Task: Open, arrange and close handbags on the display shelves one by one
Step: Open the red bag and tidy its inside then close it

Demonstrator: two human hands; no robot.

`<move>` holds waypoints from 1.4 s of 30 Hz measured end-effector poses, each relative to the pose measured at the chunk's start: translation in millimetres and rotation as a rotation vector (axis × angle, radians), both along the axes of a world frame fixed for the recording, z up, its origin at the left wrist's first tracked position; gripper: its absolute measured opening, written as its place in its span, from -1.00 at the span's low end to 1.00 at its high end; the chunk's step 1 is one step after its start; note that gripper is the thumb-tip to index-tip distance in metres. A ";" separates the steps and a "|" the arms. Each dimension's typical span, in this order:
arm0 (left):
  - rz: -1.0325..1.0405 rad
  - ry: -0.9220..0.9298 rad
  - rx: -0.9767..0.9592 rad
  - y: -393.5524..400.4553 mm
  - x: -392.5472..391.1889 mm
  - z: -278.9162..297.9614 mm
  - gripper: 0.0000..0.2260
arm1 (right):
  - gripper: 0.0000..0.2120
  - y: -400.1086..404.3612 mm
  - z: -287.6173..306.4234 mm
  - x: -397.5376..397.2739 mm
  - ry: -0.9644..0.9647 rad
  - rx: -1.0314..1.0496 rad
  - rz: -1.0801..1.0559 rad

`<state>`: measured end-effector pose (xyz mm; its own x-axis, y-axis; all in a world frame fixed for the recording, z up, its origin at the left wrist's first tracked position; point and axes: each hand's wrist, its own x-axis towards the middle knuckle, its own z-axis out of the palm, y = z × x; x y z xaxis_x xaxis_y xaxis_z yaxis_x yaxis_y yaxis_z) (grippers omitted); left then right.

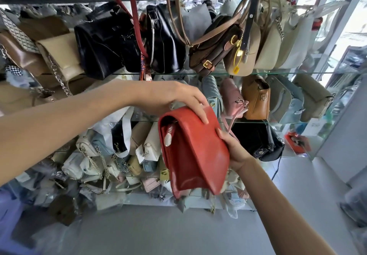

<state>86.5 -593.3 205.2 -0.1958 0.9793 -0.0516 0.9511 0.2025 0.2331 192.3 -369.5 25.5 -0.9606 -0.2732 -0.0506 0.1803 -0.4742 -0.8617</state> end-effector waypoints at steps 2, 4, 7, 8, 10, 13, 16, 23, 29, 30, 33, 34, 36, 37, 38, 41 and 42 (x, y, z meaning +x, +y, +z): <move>0.140 -0.095 -0.048 -3.4 -0.6 5.7 -0.37 | -0.27 -2.1 3.5 -1.1 0.007 -0.007 -0.073; 0.300 -0.307 -0.084 -10.0 0.7 9.0 -0.40 | -0.08 -1.9 7.1 -3.4 -0.026 -0.026 -0.151; 0.479 -0.548 -0.019 -28.4 -7.9 9.2 -0.61 | 0.03 -1.9 15.2 -6.2 0.003 0.017 -0.239; 0.497 -0.617 -0.009 -34.1 -10.8 8.1 -0.61 | 0.02 -2.3 17.2 -7.5 0.011 0.021 -0.285; 0.529 -0.719 -0.018 -44.0 -14.6 5.3 -0.38 | -0.15 -4.5 21.6 -8.5 0.016 0.003 -0.376; 0.611 -0.741 0.040 -50.9 -11.1 -1.3 -0.30 | -0.47 -10.1 32.8 -5.5 -0.004 -0.040 -0.516; 0.707 -0.827 0.367 -51.8 -15.2 -19.0 -0.58 | -0.54 -16.3 44.5 -3.1 -0.010 -0.111 -0.619; 0.782 -0.885 0.701 -33.2 -2.8 -67.5 -0.29 | -0.46 -13.2 55.3 -11.9 0.037 -0.044 -0.639; 0.729 -0.850 0.798 -39.3 -3.1 -66.5 -0.31 | -0.12 6.6 62.6 -12.8 0.211 0.517 -0.590; 0.711 -0.838 0.793 -41.0 -2.7 -64.1 -0.31 | -0.11 7.5 65.5 -10.8 0.238 0.581 -0.575; 0.681 -0.799 0.783 -46.7 -3.9 -55.5 -0.34 | -0.10 9.0 72.9 -3.4 0.291 0.660 -0.528; 0.666 -0.800 0.781 -48.3 -4.8 -53.3 -0.36 | -0.14 10.2 74.2 -1.1 0.300 0.663 -0.510; 0.643 -0.807 0.772 -51.6 -5.3 -50.8 -0.41 | -0.22 12.3 75.3 2.1 0.319 0.656 -0.479; 0.636 -0.813 0.767 -53.3 -5.0 -50.6 -0.42 | -0.25 12.9 75.3 3.2 0.323 0.636 -0.474; 0.631 -0.824 0.763 -55.1 -4.6 -51.7 -0.42 | -0.27 14.1 74.4 3.8 0.320 0.605 -0.474; 0.633 -0.843 0.747 -61.1 -4.2 -56.8 -0.40 | -0.34 16.0 73.4 4.7 0.328 0.549 -0.460; 0.633 -0.843 0.743 -62.7 -4.2 -58.8 -0.40 | -0.35 15.9 73.2 4.7 0.334 0.545 -0.447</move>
<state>82.3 -655.9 146.4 -0.8078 0.5752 0.1286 0.2423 0.1251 0.9621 197.0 -353.6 98.6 -0.9616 0.1241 0.2447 -0.2382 0.0652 -0.9690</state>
